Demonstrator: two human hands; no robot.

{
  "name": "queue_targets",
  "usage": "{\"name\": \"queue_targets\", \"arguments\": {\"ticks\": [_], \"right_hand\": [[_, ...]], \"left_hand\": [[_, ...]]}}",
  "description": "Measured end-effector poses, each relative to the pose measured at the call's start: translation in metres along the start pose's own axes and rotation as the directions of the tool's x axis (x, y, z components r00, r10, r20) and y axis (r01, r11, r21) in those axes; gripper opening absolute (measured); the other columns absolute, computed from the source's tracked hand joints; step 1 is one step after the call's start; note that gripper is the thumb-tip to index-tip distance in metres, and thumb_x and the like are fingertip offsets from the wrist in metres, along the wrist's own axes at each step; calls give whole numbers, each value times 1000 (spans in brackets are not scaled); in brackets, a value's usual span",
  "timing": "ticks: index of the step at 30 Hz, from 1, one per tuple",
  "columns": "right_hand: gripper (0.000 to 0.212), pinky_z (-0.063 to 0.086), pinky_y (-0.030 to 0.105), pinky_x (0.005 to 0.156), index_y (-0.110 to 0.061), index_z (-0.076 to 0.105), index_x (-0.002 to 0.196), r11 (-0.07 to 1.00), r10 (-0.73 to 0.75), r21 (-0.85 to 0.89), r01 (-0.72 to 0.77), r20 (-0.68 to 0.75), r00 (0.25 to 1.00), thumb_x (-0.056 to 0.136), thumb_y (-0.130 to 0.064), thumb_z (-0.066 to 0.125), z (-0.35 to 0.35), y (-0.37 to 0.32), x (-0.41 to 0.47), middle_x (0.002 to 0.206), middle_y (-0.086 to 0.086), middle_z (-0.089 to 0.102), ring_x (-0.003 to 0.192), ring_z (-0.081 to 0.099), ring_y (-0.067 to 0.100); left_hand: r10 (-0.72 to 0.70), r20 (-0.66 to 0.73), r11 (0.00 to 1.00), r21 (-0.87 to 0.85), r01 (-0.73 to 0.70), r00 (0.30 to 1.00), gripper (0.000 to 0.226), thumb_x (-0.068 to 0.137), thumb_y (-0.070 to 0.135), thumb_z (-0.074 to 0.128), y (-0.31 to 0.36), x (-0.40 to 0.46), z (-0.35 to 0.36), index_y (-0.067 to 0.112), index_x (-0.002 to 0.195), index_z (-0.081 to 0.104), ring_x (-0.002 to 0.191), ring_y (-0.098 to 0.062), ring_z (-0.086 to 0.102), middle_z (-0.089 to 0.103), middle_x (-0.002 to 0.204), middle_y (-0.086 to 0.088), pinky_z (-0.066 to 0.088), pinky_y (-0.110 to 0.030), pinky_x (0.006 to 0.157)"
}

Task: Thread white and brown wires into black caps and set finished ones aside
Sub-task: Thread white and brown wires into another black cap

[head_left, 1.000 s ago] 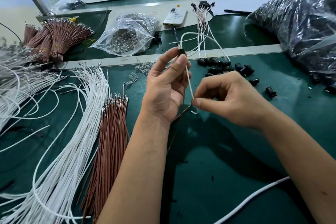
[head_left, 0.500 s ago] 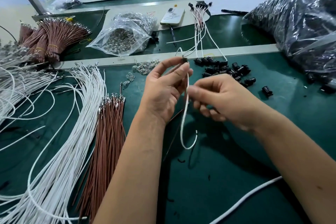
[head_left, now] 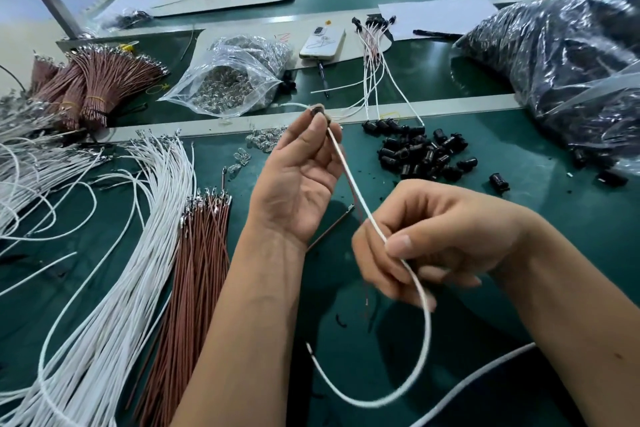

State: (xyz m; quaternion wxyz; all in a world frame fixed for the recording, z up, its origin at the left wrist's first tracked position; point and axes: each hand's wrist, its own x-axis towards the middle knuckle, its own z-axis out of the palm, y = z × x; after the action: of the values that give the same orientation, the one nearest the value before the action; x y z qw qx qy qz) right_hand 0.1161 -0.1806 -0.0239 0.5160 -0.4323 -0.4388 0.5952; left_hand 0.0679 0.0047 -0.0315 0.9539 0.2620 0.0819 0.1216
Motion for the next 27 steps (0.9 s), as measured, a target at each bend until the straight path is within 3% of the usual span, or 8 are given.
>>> {"name": "queue_targets", "arguments": {"ticks": [3,6,9,11,13,17,20,27], "right_hand": [[27,39,19,30,9,64,85,999,53,-1,-53,62,997,100,-10,50,-3,-3,-5,79,22,63,53,67,18],[42,37,15,32,3,69,86,958,140,-223,-182,-192,971,105,-33,59,-8,-2,-3,64,7,67,43,59,8],[44,27,14,31,-9,66,77,942,77,-195,-274,-667,741,92,-50,64,-14,5,7,58,6,61,35,46,9],[33,28,17,33,-12,66,81,940,-53,-240,-242,-804,592,95,-42,68,-17,10,13,67,6,64,41,50,13],[20,30,19,34,-12,70,85,939,-153,-294,-180,-824,545,96,-28,72,-18,13,16,71,6,67,44,54,13],[19,33,20,34,-9,70,78,919,-177,-348,-187,-787,591,96,-11,71,-16,10,13,65,9,67,45,55,15],[22,35,22,33,-8,70,75,888,-115,-374,-268,-744,658,96,-2,68,-15,10,13,60,6,66,43,56,15],[10,38,22,35,-2,72,86,870,-46,-381,-312,-694,719,94,0,66,-15,11,13,65,13,69,45,58,19]], "left_hand": [[-10,-40,991,130,15,999,23,72,4,70,-7,0,1,12,93,65,70,-13,68,69,77,-1,53,-20,65],[23,-137,908,418,37,990,23,73,-3,74,-16,1,-1,9,91,66,67,-15,68,69,71,-5,48,-23,68],[6,-128,875,482,57,992,27,65,0,77,-19,0,-3,10,87,66,65,-17,66,70,72,-6,49,-28,73],[5,-95,861,506,43,995,23,69,-3,76,-18,0,-2,12,84,67,65,-17,65,71,75,-7,50,-28,74],[14,-72,858,514,25,997,23,69,-3,76,-18,-1,-2,12,85,67,65,-18,65,71,77,-8,51,-28,73],[36,-27,854,520,-17,999,29,60,1,77,-19,-2,0,8,86,65,66,-22,64,67,77,-11,53,-34,73],[91,-13,852,518,-71,996,29,60,2,78,-20,-3,2,9,86,66,67,-17,63,67,76,-7,52,-24,65],[102,58,864,489,-117,993,25,63,2,77,-18,-4,2,12,84,68,71,-16,65,67,75,-4,53,-22,68]]}}
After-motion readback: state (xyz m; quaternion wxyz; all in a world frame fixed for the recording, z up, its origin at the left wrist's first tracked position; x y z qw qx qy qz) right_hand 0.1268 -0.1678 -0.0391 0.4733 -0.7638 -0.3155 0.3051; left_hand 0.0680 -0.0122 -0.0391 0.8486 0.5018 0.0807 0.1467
